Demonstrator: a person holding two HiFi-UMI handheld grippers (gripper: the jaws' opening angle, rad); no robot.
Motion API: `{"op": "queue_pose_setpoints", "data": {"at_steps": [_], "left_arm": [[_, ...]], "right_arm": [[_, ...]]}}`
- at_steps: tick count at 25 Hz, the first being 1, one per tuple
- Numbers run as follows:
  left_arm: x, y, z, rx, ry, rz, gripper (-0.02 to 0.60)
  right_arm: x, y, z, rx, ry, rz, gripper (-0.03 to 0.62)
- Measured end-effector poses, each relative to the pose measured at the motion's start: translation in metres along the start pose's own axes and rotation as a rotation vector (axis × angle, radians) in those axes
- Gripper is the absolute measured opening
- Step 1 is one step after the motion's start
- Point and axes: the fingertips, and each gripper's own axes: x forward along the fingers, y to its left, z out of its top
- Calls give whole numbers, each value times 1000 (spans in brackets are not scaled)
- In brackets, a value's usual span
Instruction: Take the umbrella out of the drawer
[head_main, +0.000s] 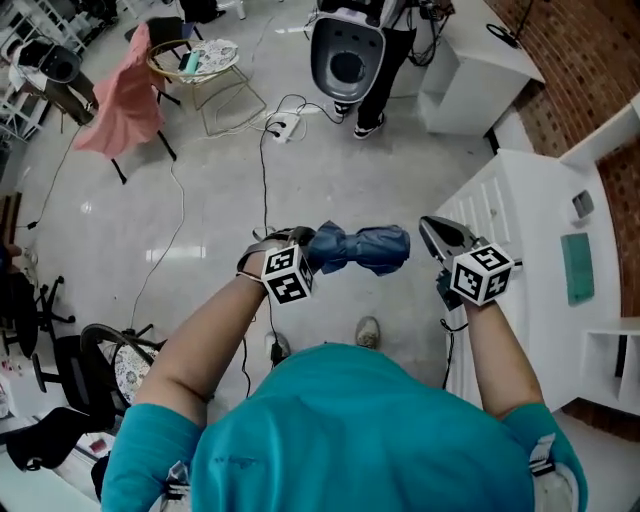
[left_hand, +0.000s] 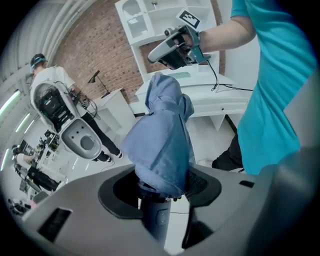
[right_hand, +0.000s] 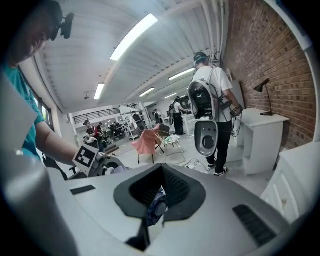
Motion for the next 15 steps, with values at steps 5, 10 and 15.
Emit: {"op": "queue_pose_setpoints", "data": {"at_steps": [5, 10, 15], "left_arm": [[-38, 12, -68, -144, 12, 60, 229], [-70, 16, -129, -260, 26, 117, 229], [-97, 15, -172, -448, -21, 155, 229]], "right_arm": [[53, 37, 13, -41, 35, 72, 20], [94, 70, 20, -70, 70, 120, 20], [121, 95, 24, -94, 98, 150, 21]]}}
